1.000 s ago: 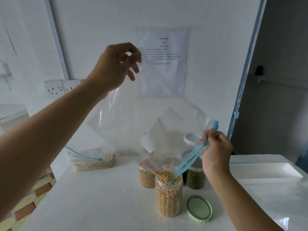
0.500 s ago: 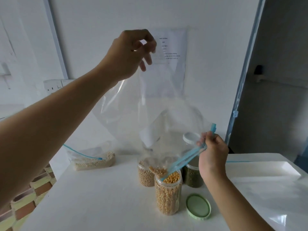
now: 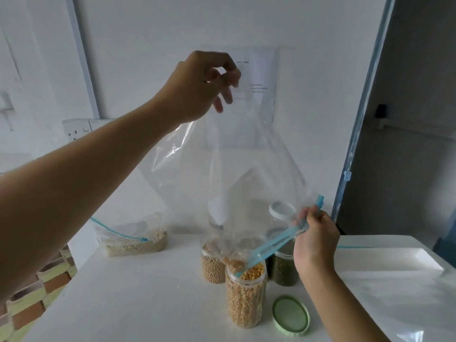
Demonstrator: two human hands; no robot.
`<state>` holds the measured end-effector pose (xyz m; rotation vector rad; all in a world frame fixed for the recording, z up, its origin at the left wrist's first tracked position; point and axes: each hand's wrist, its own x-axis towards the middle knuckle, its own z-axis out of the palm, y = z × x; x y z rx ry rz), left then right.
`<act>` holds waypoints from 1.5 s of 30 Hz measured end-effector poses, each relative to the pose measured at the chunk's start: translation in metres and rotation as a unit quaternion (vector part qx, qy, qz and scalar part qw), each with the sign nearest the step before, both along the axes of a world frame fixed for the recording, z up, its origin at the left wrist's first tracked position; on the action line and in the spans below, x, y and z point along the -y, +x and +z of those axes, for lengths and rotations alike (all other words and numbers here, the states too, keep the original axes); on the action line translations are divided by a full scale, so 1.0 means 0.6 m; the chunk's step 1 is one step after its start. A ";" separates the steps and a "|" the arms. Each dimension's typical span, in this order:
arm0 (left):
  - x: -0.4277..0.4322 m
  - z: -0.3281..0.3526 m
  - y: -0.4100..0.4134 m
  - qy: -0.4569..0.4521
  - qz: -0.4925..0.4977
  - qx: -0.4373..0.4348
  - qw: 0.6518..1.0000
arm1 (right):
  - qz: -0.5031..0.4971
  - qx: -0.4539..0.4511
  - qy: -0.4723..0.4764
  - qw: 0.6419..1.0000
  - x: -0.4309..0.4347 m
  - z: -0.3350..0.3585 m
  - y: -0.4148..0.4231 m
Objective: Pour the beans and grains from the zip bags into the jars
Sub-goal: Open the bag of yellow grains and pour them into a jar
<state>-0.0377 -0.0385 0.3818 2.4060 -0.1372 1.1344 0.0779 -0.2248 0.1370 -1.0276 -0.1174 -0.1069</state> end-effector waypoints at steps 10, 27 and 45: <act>0.023 0.016 0.007 0.023 0.002 -0.003 1.000 | -0.006 -0.017 0.024 1.000 0.000 -0.002 0.008; -0.021 -0.011 -0.003 -0.009 0.039 0.034 0.999 | 0.027 0.073 0.014 0.997 -0.007 0.007 0.021; -0.025 -0.024 0.003 -0.025 0.019 -0.062 0.998 | 0.037 -0.008 0.085 0.996 -0.017 -0.027 0.020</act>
